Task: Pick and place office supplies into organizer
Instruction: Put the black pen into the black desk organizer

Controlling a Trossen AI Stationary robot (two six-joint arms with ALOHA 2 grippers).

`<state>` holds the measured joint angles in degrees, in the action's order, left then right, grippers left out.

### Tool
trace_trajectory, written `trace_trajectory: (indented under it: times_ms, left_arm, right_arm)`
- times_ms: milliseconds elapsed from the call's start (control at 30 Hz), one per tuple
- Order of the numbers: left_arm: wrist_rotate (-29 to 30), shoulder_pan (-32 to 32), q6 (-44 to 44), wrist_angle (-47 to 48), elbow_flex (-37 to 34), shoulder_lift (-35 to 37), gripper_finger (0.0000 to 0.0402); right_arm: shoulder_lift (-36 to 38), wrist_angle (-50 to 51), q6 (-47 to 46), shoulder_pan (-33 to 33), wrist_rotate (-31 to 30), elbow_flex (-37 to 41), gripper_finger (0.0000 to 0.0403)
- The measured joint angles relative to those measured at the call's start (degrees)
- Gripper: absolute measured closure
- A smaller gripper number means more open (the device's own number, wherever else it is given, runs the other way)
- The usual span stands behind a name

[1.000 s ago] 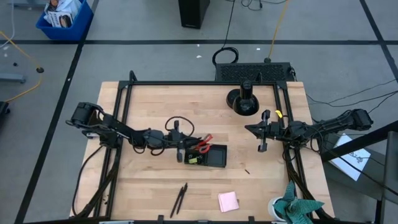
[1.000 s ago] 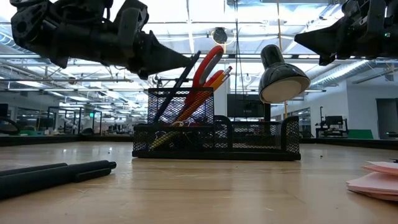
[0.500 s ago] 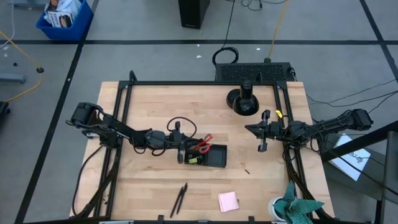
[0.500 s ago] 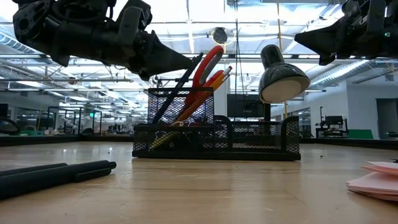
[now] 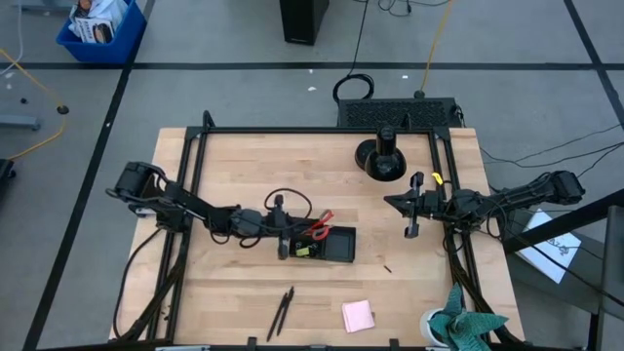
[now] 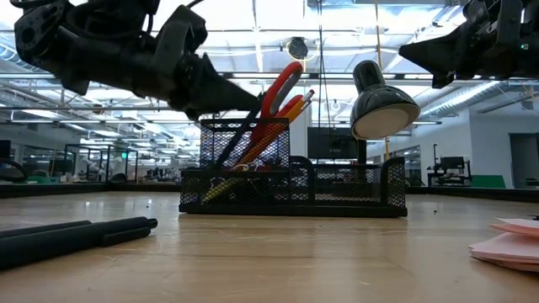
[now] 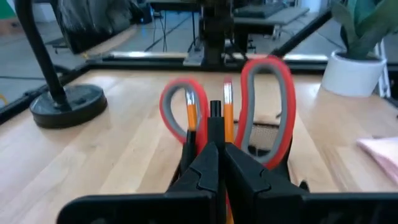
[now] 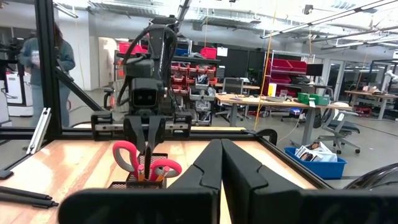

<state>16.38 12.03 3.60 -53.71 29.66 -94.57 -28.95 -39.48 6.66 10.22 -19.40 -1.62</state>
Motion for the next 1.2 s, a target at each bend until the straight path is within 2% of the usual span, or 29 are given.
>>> trace_trajectory:
  times_ms: [233, 567, 733, 833, 933, 1067, 1200]
  left_arm:
    - [-0.13, 0.0, 0.26, 0.09, 0.04, 0.03, 0.0378]
    - [-0.35, 0.0, 1.56, 0.37, 0.04, 0.03, 0.0322]
    - [0.03, 0.0, 1.59, -0.02, 0.13, 0.05, 0.0323]
    - [2.37, 0.36, 1.63, 1.19, 1.59, 1.09, 0.0324]
    - [6.41, 1.49, 1.5, 10.2, 6.06, 3.56, 0.0325]
    - [11.81, 4.32, 3.97, 35.43, 16.51, 6.53, 0.0325]
    - [15.06, 8.6, 14.06, 59.5, 27.81, 6.36, 0.0325]
  right_arm:
    - [-0.02, -0.13, 0.0, 0.0, 0.0, 0.0, 0.0403]
    - [-0.02, -0.13, 0.0, 0.0, 0.0, 0.02, 0.0403]
    - [0.0, -0.13, 0.0, 0.0, 0.0, 0.02, 0.0403]
    - [0.0, -0.13, 0.0, 0.0, 0.0, 0.01, 0.0403]
    - [0.0, -0.13, 0.0, 0.0, 0.01, 0.01, 0.0403]
    - [-0.01, 0.33, 0.0, 0.0, 0.02, 0.02, 0.0403]
    - [0.0, 0.52, 0.0, -0.01, 0.02, 0.01, 0.0403]
